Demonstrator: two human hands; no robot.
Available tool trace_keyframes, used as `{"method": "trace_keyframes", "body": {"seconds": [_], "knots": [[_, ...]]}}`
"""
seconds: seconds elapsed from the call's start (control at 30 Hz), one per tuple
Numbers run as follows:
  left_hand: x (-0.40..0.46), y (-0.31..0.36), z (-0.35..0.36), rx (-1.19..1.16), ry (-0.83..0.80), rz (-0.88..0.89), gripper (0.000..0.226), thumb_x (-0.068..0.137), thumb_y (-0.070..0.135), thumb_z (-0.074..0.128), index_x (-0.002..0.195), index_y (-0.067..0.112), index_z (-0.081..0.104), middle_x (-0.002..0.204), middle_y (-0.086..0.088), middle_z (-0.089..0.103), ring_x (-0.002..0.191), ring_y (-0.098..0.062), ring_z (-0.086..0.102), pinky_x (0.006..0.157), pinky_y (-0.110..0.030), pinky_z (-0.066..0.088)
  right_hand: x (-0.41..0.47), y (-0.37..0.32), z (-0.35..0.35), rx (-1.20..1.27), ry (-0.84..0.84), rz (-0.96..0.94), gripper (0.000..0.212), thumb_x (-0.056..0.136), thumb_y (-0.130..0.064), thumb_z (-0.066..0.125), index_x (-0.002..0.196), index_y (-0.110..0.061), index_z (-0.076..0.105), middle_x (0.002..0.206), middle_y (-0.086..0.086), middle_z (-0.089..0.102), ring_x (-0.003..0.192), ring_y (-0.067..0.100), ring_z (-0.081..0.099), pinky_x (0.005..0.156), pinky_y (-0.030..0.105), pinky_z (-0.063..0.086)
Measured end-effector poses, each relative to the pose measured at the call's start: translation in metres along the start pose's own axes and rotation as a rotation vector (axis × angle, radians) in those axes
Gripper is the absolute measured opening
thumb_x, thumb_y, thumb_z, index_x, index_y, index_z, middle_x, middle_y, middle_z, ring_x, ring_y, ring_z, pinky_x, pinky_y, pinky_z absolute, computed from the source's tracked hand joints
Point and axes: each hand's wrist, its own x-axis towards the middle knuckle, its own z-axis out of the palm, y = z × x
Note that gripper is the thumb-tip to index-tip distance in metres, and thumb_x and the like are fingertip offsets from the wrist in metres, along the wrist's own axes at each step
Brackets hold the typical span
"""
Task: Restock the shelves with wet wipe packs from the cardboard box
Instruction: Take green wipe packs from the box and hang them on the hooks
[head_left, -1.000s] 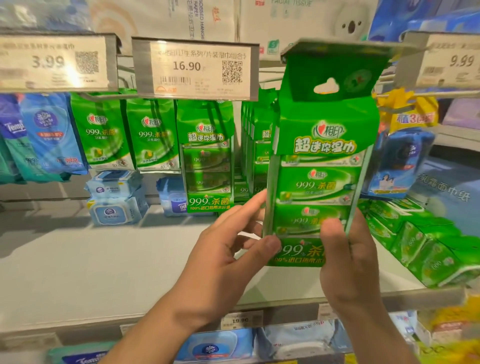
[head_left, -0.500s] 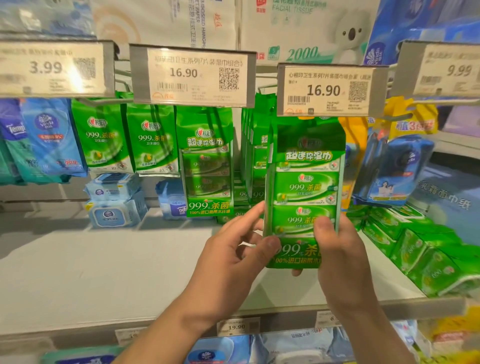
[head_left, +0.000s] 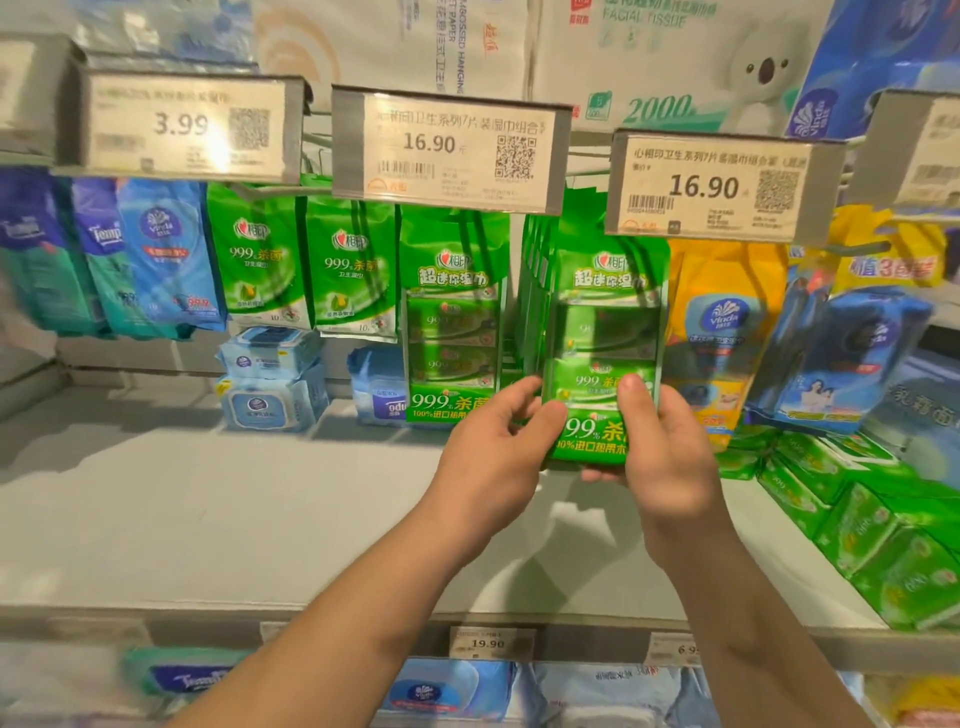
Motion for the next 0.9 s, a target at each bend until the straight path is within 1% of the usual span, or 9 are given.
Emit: {"method": "trace_keyframes", "body": {"seconds": [0.1,0.17,0.33,0.4,0.47,0.57,0.73,0.87,0.9], "knots": [[0.001,0.001,0.001,0.019,0.004,-0.032,0.043,0.090,0.046,0.059,0.126,0.023,0.067,0.111,0.002,0.076,0.108,-0.028,0.070,0.101,-0.058,0.052,0.002,0.007,0.001,0.005,-0.001,0.022,0.041,0.102,-0.045,0.057,0.108,-0.005,0.062,0.096,0.020,0.074,0.075,0.025,0.074,0.054,0.036,0.058],[-0.001,0.002,0.002,0.054,-0.004,-0.066,0.053,0.086,0.049,0.061,0.134,0.025,0.064,0.118,0.006,0.075,0.109,-0.021,0.070,0.102,-0.052,0.053,0.002,0.010,0.001,0.039,-0.012,0.063,0.048,0.099,-0.050,0.057,0.111,-0.005,0.065,0.097,0.018,0.076,0.082,0.028,0.075,0.060,0.038,0.059],[-0.023,0.000,-0.001,0.110,0.022,-0.155,0.073,0.081,0.051,0.067,0.150,0.032,0.051,0.141,0.015,0.061,0.120,-0.001,0.062,0.108,-0.041,0.051,-0.006,0.018,-0.005,0.139,-0.013,0.183,0.036,0.105,-0.042,0.050,0.111,-0.014,0.071,0.104,0.013,0.078,0.095,0.033,0.076,0.085,0.048,0.061],[-0.035,-0.002,-0.007,0.164,0.017,-0.158,0.071,0.083,0.055,0.065,0.149,0.034,0.051,0.138,0.018,0.061,0.117,0.001,0.063,0.106,-0.040,0.052,-0.012,0.022,-0.005,0.194,0.009,0.256,0.035,0.105,-0.044,0.051,0.113,-0.013,0.066,0.112,0.016,0.074,0.092,0.033,0.076,0.089,0.048,0.060],[-0.048,-0.003,-0.017,0.213,0.016,-0.162,0.074,0.079,0.060,0.061,0.149,0.035,0.052,0.133,0.021,0.064,0.112,0.003,0.065,0.103,-0.037,0.053,-0.021,0.029,-0.004,0.209,0.036,0.336,0.043,0.105,-0.045,0.051,0.127,-0.009,0.056,0.125,0.016,0.065,0.095,0.030,0.076,0.094,0.049,0.058],[-0.069,-0.003,-0.040,0.232,0.024,-0.175,0.070,0.079,0.059,0.062,0.144,0.034,0.057,0.127,0.021,0.067,0.109,0.006,0.065,0.102,-0.031,0.053,-0.040,0.037,-0.001,0.204,0.019,0.387,0.056,0.106,-0.043,0.049,0.142,0.000,0.046,0.133,0.017,0.061,0.100,0.028,0.074,0.091,0.044,0.058],[-0.123,-0.003,-0.094,0.351,0.116,-0.167,0.049,0.097,0.045,0.065,0.144,0.037,0.055,0.134,0.021,0.063,0.122,0.008,0.056,0.104,-0.014,0.042,-0.083,0.034,0.030,0.078,-0.079,0.307,0.029,0.106,-0.034,0.048,0.116,-0.010,0.060,0.114,0.012,0.070,0.098,0.027,0.075,0.091,0.045,0.056],[-0.188,-0.014,-0.147,0.444,0.191,-0.214,0.063,0.091,0.063,0.061,0.149,0.041,0.049,0.146,0.021,0.055,0.131,0.005,0.050,0.117,-0.028,0.038,-0.123,0.036,0.085,-0.024,-0.238,0.286,0.020,0.107,-0.030,0.049,0.102,-0.019,0.065,0.108,0.012,0.072,0.086,0.023,0.073,0.084,0.042,0.054],[-0.206,-0.016,-0.161,0.497,0.213,-0.234,0.063,0.093,0.062,0.060,0.151,0.040,0.046,0.150,0.020,0.051,0.135,0.003,0.047,0.119,-0.025,0.033,-0.137,0.037,0.101,-0.064,-0.286,0.272,0.021,0.108,-0.030,0.048,0.101,-0.022,0.065,0.108,0.012,0.073,0.085,0.023,0.072,0.081,0.040,0.053]]}}
